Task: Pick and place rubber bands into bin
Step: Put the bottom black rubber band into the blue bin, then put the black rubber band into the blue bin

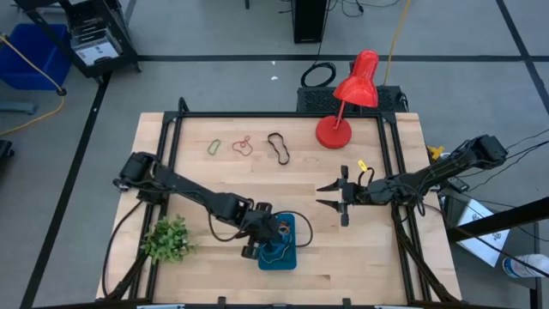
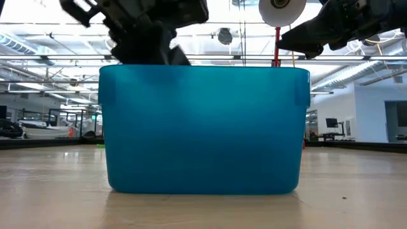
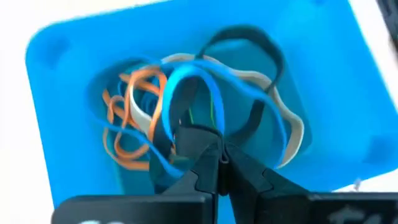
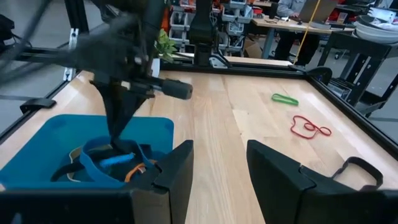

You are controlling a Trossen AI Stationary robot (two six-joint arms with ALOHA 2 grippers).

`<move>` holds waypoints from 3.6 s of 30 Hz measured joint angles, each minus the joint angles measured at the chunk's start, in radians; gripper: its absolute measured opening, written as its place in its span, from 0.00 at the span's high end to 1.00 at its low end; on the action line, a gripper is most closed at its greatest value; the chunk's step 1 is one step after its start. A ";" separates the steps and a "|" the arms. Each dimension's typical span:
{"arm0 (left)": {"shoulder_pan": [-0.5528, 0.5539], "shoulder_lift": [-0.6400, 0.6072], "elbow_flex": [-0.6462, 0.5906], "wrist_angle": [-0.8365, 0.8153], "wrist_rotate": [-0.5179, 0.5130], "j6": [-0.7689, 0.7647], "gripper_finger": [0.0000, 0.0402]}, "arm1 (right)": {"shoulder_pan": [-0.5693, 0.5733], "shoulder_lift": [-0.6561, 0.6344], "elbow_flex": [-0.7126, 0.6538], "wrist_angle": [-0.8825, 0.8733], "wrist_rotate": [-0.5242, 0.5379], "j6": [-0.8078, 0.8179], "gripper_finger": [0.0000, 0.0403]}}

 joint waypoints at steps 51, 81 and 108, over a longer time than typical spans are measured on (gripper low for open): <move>0.208 -0.781 -0.289 0.135 -0.115 0.205 0.31 | 0.002 0.000 0.000 -0.002 -0.003 0.058 0.64; 0.240 -1.545 -0.896 0.297 -0.345 0.211 0.30 | -0.228 0.202 0.333 -0.246 -0.109 -0.019 0.65; 0.240 -1.543 -0.896 0.284 -0.345 0.244 0.31 | -0.617 0.887 0.731 -0.534 -0.369 -0.195 0.65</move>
